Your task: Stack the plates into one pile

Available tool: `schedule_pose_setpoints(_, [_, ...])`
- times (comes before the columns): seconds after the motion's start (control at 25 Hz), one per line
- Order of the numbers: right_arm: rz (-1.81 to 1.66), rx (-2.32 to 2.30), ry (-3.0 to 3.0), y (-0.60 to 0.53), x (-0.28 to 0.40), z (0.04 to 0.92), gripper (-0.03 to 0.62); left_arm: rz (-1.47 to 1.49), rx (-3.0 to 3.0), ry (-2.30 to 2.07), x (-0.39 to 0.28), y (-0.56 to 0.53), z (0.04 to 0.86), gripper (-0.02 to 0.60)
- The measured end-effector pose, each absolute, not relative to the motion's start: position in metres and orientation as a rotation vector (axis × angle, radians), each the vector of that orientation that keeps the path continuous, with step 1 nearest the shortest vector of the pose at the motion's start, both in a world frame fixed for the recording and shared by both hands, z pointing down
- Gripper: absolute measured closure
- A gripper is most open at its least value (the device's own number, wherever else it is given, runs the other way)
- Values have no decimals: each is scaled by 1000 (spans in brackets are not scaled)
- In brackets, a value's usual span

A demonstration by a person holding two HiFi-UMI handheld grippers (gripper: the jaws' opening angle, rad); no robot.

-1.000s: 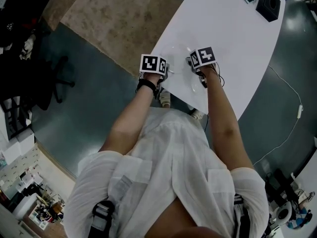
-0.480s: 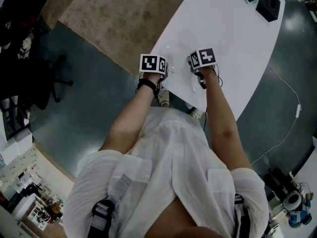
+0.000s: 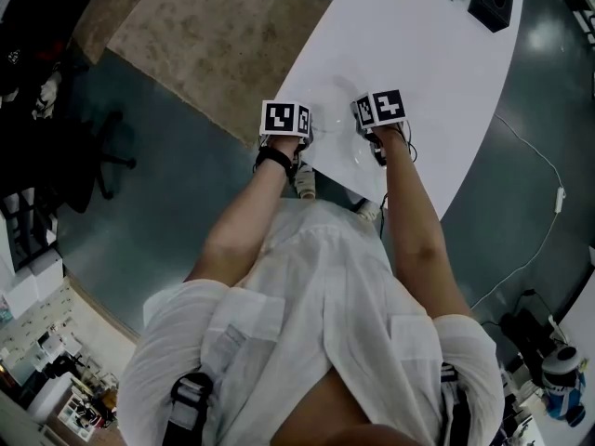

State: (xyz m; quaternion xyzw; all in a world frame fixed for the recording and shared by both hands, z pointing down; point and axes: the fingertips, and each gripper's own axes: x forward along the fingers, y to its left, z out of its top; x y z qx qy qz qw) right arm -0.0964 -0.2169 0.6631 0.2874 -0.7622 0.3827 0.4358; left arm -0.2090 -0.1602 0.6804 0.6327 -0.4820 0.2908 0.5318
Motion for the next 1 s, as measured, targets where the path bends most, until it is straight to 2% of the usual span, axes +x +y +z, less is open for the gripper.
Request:
schedule_pose_setpoints(0.36, [969,798,-1927,-215,-54,633,508,694,1589,-1145,-172,-170,649,514])
schedule_pose_setpoints(1.0, [1110,847,-1800,-134,52,659,507,779,1590,-988,-72,-109,669,517])
